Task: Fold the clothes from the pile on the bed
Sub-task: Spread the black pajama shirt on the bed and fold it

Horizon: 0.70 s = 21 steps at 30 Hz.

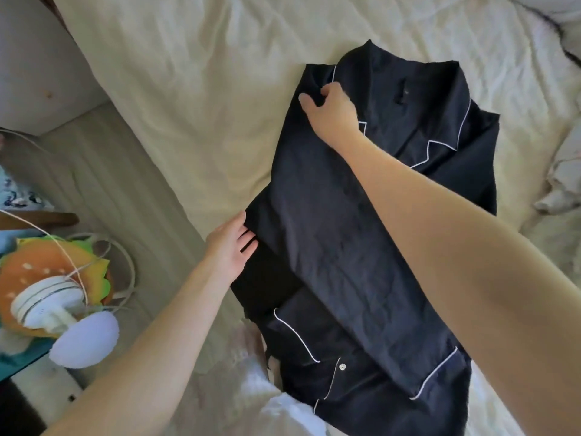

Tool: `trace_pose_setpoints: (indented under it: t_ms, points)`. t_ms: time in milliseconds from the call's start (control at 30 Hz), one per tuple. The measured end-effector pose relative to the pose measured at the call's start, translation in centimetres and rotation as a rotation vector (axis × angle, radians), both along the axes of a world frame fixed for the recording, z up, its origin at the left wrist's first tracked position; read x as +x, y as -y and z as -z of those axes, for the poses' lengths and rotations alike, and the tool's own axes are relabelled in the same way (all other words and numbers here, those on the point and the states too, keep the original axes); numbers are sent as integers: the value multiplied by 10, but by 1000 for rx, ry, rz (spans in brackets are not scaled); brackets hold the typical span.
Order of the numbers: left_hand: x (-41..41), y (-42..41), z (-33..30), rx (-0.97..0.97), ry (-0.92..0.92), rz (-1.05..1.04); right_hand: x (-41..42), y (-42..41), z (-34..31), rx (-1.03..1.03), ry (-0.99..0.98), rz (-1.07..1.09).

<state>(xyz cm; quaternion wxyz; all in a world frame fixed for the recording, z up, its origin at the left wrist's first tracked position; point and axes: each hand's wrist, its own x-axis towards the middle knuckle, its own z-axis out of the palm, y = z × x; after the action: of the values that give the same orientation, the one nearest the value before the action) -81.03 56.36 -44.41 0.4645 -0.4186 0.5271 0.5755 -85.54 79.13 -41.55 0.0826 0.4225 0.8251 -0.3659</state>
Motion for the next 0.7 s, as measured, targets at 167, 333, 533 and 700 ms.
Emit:
trace_pose_setpoints:
  t_ms: [167, 333, 533, 700]
  points:
    - [-3, 2, 7, -89, -157, -40, -38, -19, 12, -241, 5, 307]
    - [-13, 12, 10, -108, -236, 1, -47, -22, 15, -309, -102, 404]
    - [-12, 25, 16, -146, -441, 471, 16, 1, 12, 47, -128, 69]
    - [-17, 32, 25, -160, -566, 595, 133, 32, 14, 394, -33, -89]
